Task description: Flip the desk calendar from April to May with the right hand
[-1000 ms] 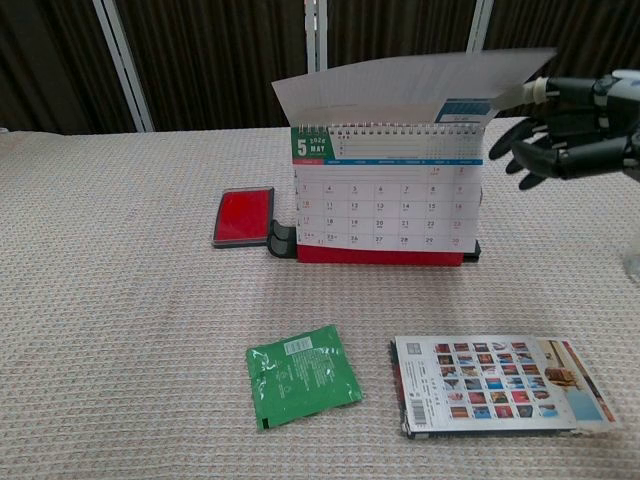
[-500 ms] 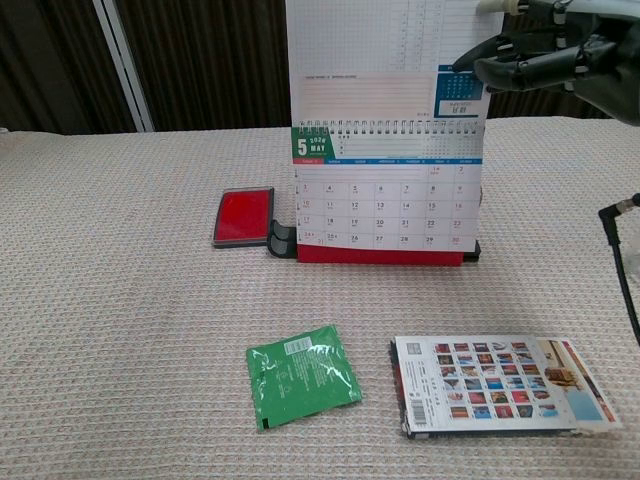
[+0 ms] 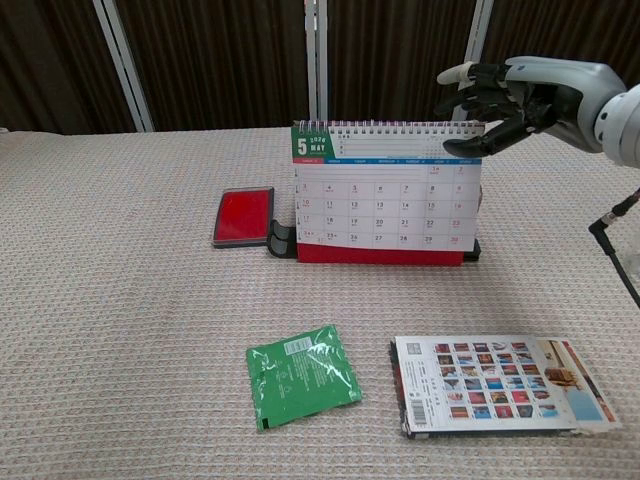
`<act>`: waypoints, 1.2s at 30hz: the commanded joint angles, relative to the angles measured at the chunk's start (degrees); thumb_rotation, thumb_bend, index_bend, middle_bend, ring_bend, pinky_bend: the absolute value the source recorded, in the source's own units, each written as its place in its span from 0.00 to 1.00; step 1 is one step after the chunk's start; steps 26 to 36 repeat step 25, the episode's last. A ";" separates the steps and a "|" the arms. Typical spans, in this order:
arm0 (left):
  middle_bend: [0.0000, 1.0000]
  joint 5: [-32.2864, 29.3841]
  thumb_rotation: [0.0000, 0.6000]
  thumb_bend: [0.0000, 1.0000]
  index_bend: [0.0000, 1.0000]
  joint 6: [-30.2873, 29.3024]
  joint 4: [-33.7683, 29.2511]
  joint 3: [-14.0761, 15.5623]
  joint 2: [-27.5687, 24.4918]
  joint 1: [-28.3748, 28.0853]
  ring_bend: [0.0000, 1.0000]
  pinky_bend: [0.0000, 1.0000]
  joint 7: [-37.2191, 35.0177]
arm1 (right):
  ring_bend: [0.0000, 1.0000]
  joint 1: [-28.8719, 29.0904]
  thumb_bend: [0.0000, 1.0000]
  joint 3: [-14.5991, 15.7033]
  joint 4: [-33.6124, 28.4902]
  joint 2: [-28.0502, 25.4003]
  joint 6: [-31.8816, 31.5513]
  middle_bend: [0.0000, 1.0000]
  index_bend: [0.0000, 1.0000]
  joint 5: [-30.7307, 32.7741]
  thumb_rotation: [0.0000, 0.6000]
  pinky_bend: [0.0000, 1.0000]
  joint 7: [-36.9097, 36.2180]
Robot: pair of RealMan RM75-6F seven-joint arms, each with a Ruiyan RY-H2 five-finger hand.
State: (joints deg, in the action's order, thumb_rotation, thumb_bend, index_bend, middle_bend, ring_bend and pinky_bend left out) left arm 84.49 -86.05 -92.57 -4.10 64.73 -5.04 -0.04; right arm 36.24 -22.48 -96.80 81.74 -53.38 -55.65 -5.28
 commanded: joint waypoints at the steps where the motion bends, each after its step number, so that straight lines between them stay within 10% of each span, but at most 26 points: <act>1: 0.00 0.09 1.00 0.13 0.00 0.15 0.09 0.12 -0.01 -0.06 0.00 0.00 0.10 | 0.00 -0.98 0.28 1.44 -1.19 -1.08 -2.43 0.13 0.00 -2.51 1.00 0.00 0.15; 10: 0.00 0.94 1.00 0.12 0.00 1.17 1.22 1.48 0.44 -0.12 0.00 0.00 1.79 | 0.00 -12.76 0.25 14.43 -0.33 -10.97 -17.12 0.00 0.00 -24.04 1.00 0.00 6.07; 19: 0.00 2.83 1.00 0.10 0.00 0.87 2.55 2.54 2.25 -0.22 0.00 0.00 4.32 | 0.00 -24.40 0.25 22.78 10.14 -11.44 -31.10 0.00 0.00 -30.90 1.00 0.00 9.71; 36: 0.00 2.95 1.00 0.08 0.00 1.08 4.03 2.84 3.24 -0.22 0.00 0.00 4.23 | 0.00 -28.49 0.24 23.76 15.87 -10.06 -36.46 0.00 0.00 -32.49 1.00 0.00 10.53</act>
